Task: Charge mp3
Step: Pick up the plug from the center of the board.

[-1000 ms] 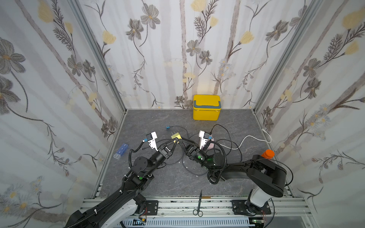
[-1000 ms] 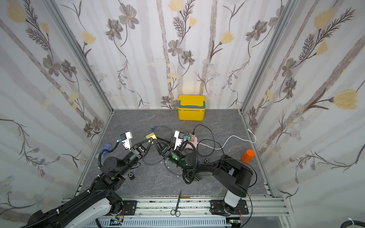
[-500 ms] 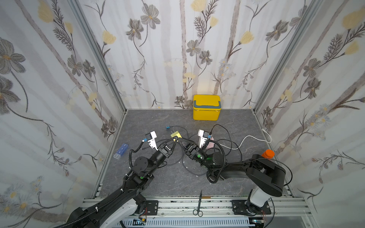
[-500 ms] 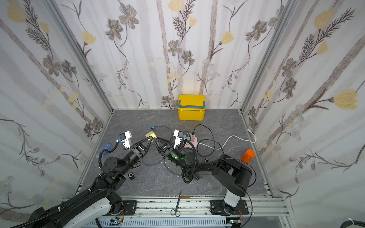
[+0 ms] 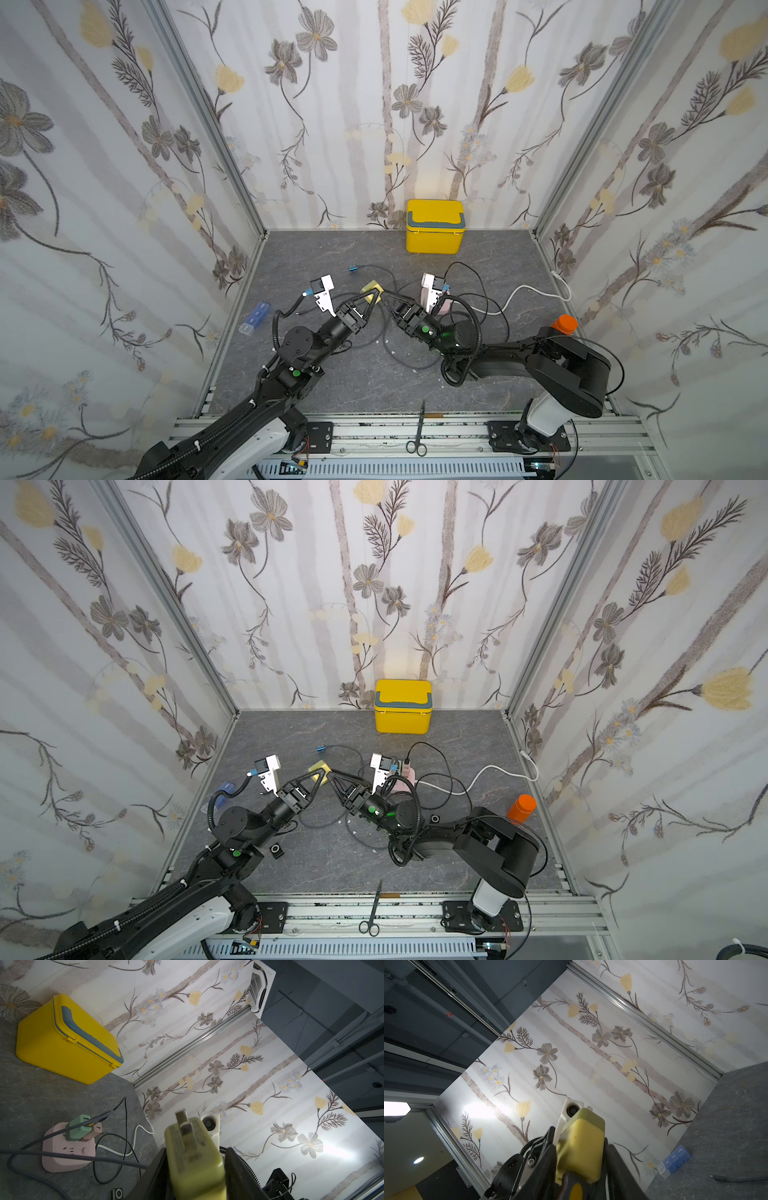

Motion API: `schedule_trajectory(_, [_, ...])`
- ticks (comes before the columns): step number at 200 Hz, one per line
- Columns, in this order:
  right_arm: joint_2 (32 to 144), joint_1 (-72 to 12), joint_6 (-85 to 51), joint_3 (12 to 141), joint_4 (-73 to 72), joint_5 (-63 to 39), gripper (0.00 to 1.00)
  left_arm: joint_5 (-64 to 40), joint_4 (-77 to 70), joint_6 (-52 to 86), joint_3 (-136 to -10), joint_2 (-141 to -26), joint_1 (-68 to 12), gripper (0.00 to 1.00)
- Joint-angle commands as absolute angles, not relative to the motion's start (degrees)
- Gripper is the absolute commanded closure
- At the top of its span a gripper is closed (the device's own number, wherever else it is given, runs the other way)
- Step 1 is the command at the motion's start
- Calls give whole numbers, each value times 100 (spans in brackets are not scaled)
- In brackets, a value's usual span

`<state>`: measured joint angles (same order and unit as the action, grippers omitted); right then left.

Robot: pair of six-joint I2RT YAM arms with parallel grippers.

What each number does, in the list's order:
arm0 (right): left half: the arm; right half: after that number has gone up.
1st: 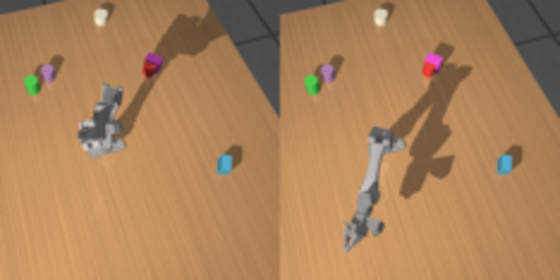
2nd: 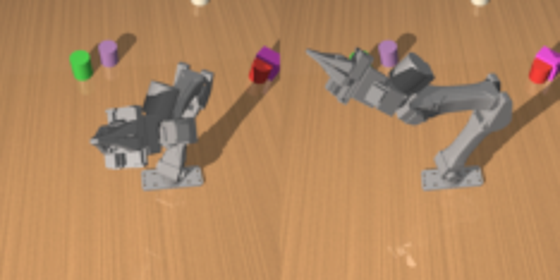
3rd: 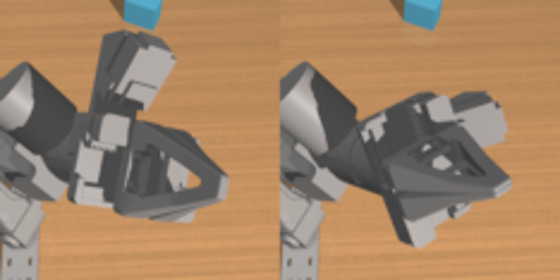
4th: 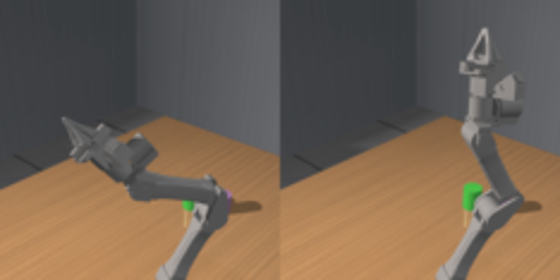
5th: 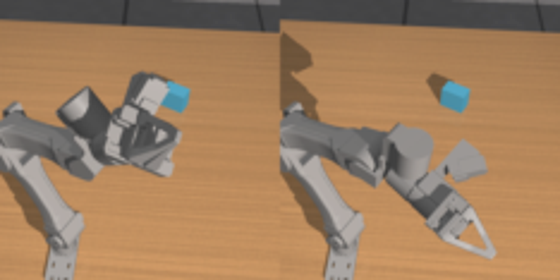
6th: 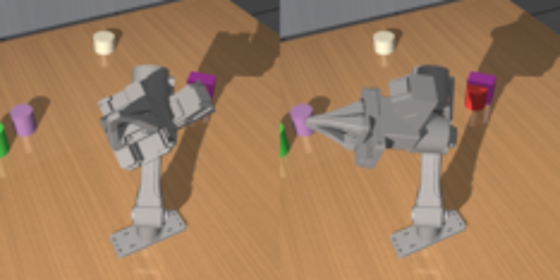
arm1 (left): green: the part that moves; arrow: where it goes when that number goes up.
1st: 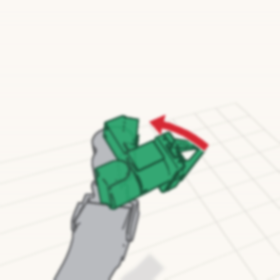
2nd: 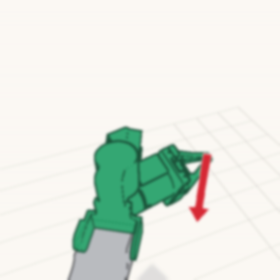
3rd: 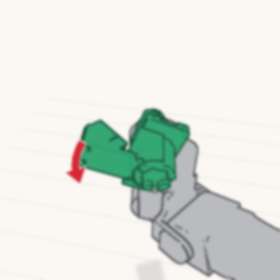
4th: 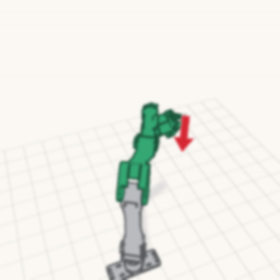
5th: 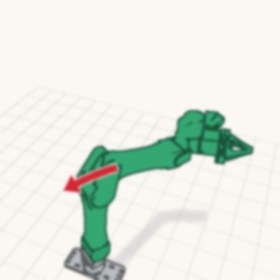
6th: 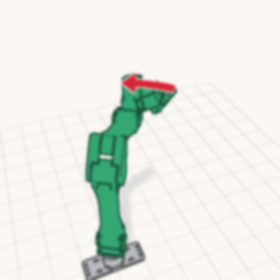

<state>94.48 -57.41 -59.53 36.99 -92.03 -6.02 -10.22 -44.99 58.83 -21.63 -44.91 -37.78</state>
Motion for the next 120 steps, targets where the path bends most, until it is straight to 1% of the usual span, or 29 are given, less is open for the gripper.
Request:
schedule_trajectory(1, [9437,-5723,-6050,3696,-10566,-891,100,-1114,-4363,5688,-2274,-4448,-3771,55])
schedule_trajectory(6, [9442,-5713,-6068,3700,-10563,-930,100,-1108,-4324,5673,-2295,-4439,-3768,57])
schedule_trajectory(32, [9488,-5698,-6283,3770,-10567,-1187,100,-1137,-4221,5660,-2340,-4471,-3772,61])
schedule_trajectory(46, [9515,-5670,-6478,3807,-10565,-1322,100,-1135,-4162,5637,-2354,-4478,-3772,66])
schedule_trajectory(49, [9518,-5656,-6542,3808,-10569,-1358,96,-1122,-4148,5632,-2364,-4468,-3774,68])
schedule_trajectory(52, [9522,-5643,-6619,3814,-10569,-1390,85,-1120,-4144,5625,-2363,-4457,-3771,69])
schedule_trajectory(56, [9523,-5614,-6736,3816,-10568,-1453,68,-1112,-4130,5595,-2354,-4436,-3771,71])
schedule_trajectory(59, [9519,-5596,-6832,3819,-10565,-1504,58,-1111,-4121,5571,-2358,-4417,-3763,72])
schedule_trajectory(62, [9519,-5572,-6917,3823,-10565,-1560,52,-1096,-4113,5556,-2370,-4394,-3762,73])
schedule_trajectory(65, [9521,-5557,-7030,3837,-10566,-1613,49,-1079,-4107,5533,-2373,-4380,-3754,74])
schedule_trajectory(71, [9528,-5524,-7227,3848,-10571,-1735,45,-1035,-4112,5507,-2358,-4336,-3746,74])
schedule_trajectory(89, [9501,-5510,-7553,3850,-10572,-2066,41,-991,-4230,5454,-2399,-4292,-3705,75])
schedule_trajectory(99, [9423,-5549,-7509,3843,-10573,-2204,40,-1033,-4403,5446,-2409,-4343,-3704,75])
schedule_trajectory(120, [9177,-5623,-7180,3708,-10565,-2300,35,-920,-4691,5467,-2408,-4518,-3701,78])
